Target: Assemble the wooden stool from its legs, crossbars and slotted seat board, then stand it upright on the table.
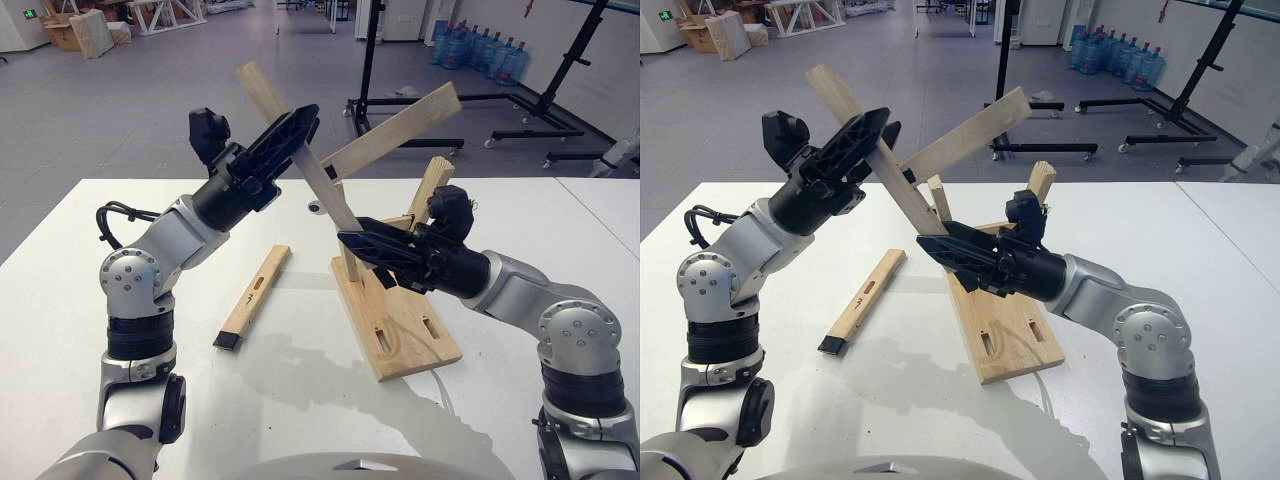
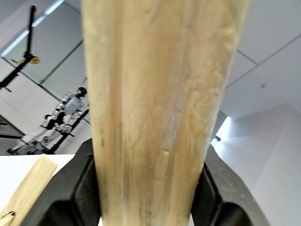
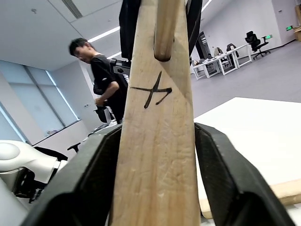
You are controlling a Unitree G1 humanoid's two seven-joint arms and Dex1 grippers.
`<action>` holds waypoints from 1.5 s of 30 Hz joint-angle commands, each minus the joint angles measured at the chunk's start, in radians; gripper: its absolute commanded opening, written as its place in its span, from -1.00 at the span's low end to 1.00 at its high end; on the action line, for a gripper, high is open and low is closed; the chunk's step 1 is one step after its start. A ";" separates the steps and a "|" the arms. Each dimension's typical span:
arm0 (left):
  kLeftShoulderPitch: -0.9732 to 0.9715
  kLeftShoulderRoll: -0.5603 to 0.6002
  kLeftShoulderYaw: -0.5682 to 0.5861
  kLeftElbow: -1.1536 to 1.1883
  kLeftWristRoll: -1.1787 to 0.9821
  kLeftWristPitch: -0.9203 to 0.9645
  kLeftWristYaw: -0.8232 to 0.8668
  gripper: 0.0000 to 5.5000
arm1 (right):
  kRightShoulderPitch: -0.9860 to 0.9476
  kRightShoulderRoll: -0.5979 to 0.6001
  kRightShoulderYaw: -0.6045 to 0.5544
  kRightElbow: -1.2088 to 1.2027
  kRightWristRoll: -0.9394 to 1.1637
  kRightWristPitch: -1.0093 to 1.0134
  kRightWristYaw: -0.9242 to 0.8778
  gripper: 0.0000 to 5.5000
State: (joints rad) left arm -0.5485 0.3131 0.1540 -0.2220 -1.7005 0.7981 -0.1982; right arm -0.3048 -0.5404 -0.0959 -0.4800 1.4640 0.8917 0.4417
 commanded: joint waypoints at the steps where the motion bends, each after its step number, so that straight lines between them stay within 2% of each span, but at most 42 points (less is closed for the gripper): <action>1: 0.006 0.011 0.006 0.003 0.045 0.005 -0.028 -0.25 | -0.006 -0.043 -0.018 0.009 0.015 0.026 0.010 0.17; 5: 0.010 0.013 0.006 0.008 0.089 0.007 -0.051 -0.25 | 0.018 -0.103 -0.071 0.010 0.071 0.047 0.063 0.45; 8: 0.022 0.024 0.005 0.002 0.132 0.012 -0.071 -0.25 | 0.074 -0.192 -0.153 -0.004 0.060 0.057 0.138 0.62; 11: 0.065 0.032 -0.007 -0.043 0.176 0.019 -0.091 -0.25 | 0.125 -0.290 -0.246 0.046 -0.024 0.047 0.218 0.81; 14: 0.121 0.030 -0.038 -0.102 0.242 0.016 -0.107 -0.25 | 0.135 -0.363 -0.270 0.122 -0.189 0.003 0.252 0.96; 18: 0.175 0.023 -0.080 -0.156 0.332 0.004 -0.140 -0.26 | 0.131 -0.437 -0.190 0.195 -0.500 -0.100 0.252 0.96; 21: 0.203 0.014 -0.100 -0.183 0.398 -0.017 -0.157 -0.26 | 0.227 -0.553 -0.045 0.281 -0.826 -0.244 0.303 0.96; 25: 0.253 0.004 -0.143 -0.228 0.498 -0.047 -0.187 -0.26 | 0.308 -0.622 0.064 0.402 -1.077 -0.393 0.381 0.96; 31: 0.273 -0.027 -0.142 -0.228 0.564 -0.087 -0.206 -0.26 | 0.318 -0.615 0.099 0.438 -1.175 -0.428 0.474 0.96; 41: 0.269 -0.032 -0.135 -0.216 0.609 -0.102 -0.236 -0.26 | 0.237 -0.402 0.274 0.478 -1.356 -0.440 0.399 0.96; 45: 0.269 -0.024 -0.137 -0.219 0.632 -0.102 -0.255 -0.26 | 0.209 -0.325 0.312 0.422 -1.355 -0.406 0.401 0.96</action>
State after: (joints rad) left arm -0.2756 0.2787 0.0146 -0.4406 -1.0838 0.7010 -0.4368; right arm -0.1036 -0.9090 0.1730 -0.0350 0.1170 0.4572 0.8345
